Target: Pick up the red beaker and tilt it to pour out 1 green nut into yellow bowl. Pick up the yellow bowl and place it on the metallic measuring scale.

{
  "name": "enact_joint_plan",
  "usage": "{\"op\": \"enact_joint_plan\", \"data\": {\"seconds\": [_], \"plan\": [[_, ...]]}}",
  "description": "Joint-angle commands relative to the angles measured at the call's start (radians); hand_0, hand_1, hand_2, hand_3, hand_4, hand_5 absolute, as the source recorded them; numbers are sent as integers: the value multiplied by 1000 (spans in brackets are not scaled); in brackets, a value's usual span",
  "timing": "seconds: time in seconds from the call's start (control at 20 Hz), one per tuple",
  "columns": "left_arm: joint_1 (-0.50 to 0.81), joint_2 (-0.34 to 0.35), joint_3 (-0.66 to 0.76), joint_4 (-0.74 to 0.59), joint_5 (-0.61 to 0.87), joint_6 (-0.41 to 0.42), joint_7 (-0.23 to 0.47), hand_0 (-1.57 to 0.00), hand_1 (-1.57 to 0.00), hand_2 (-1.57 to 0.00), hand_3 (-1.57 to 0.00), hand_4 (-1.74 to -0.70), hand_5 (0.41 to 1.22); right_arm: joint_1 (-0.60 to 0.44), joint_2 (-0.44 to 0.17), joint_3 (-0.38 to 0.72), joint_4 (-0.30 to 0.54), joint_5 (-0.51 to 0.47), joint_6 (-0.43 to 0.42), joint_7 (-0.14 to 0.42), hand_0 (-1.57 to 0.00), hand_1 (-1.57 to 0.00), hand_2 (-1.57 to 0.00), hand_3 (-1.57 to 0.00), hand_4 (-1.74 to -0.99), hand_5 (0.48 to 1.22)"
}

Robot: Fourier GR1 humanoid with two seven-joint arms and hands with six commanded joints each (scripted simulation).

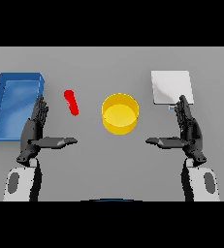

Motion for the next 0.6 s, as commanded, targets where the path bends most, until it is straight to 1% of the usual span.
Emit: {"op": "enact_joint_plan", "data": {"seconds": [0.0, 0.25, 0.3, 0.35, 0.4, 0.45, 0.5, 0.55], "plan": [[0, -2, -2, 0, -1, 2, 1, 1, 1, 1, 1, -1204, 652, -2, 0, 0, 1, 0, -1, 2, 1, 1, 1, 1, -1245, 681], [-3, -21, -15, 7, -20, 18, 2, 1, 1, 1, 1, -1204, 652, -17, 0, -5, 19, 2, -4, 5, 1, 1, 1, 1, -1245, 681], [32, 5, -55, -42, -72, 12, -7, 1, 1, 1, 1, -1204, 652, 14, -38, 37, -21, 102, -28, -69, 1, 1, 1, 1, -1245, 681], [56, 18, -83, -80, -105, 9, -9, 1, 1, 1, 1, -1207, 649, 48, -58, 71, -48, 169, -38, -108, 1, 1, 1, 1, -1242, 678], [75, 25, -107, -109, -128, 5, 7, 1, 1, 1, 1, -1212, 650, 65, -77, 88, -79, 206, -41, -120, 1, 1, 1, 1, -1239, 679], [76, 32, -115, -125, -141, 6, 31, 1, 1, 1, 1, -1218, 654, 73, -77, 105, -97, 234, -48, -102, 1, 1, 1, 1, -1235, 679], [73, 36, -116, -132, -150, 10, 52, 1, 1, 1, 1, -1223, 658, 81, -70, 120, -101, 252, -53, -102, 1, 1, 1, 1, -1235, 678], [87, 42, -126, -150, -156, 3, 57, 1, 1, 1, 1, -1224, 660, 84, -74, 123, -107, 259, -51, -97, 1, 1, 1, 1, -1235, 678]]}}
